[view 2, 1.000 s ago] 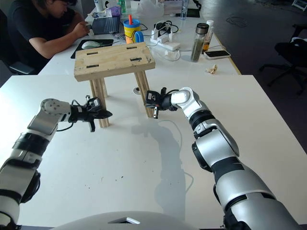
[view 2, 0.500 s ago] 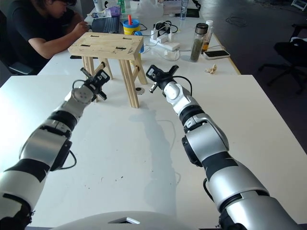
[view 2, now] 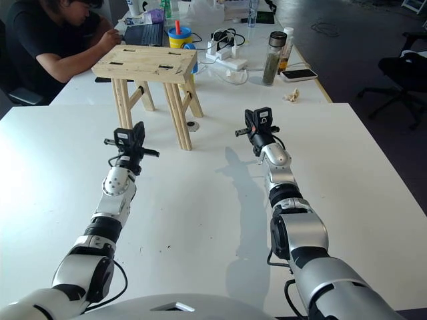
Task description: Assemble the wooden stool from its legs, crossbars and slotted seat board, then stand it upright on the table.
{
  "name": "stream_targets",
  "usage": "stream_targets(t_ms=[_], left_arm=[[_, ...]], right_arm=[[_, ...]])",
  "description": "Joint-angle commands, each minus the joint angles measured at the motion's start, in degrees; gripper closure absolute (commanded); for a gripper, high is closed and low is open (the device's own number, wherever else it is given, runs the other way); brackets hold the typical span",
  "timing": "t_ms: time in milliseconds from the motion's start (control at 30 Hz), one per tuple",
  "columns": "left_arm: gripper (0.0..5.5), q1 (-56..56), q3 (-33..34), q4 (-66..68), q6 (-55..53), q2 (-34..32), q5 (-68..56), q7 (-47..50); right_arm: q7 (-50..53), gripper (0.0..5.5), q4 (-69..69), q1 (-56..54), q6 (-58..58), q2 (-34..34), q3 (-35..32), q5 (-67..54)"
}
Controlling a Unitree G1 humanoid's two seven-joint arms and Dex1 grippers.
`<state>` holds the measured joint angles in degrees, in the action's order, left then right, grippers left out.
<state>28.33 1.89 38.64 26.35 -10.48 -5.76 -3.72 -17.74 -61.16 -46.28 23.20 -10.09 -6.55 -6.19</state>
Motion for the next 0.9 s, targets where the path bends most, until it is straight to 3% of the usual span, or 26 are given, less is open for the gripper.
stream_targets(t_ms=[33,467,900], left_arm=[[5.48,3.1,-0.1,0.9,1.1,1.6,0.9,-1.0],[5.48,7.5,1.1,0.7,-1.4,5.6,2.1,2.1],[5.48,7.6,0.4,6.0,-0.1,7.0,3.3,-0.8]], right_arm=[[0.1,5.49,2.4,-0.2,-0.2,1.0,-0.2,-0.1],[2.2,5.49,-0.2,-6.4,-4.6,0.4,-0.9,0.6],[7.1,5.49,-0.9,-3.8,-4.3,1.9,-0.5,2.2]])
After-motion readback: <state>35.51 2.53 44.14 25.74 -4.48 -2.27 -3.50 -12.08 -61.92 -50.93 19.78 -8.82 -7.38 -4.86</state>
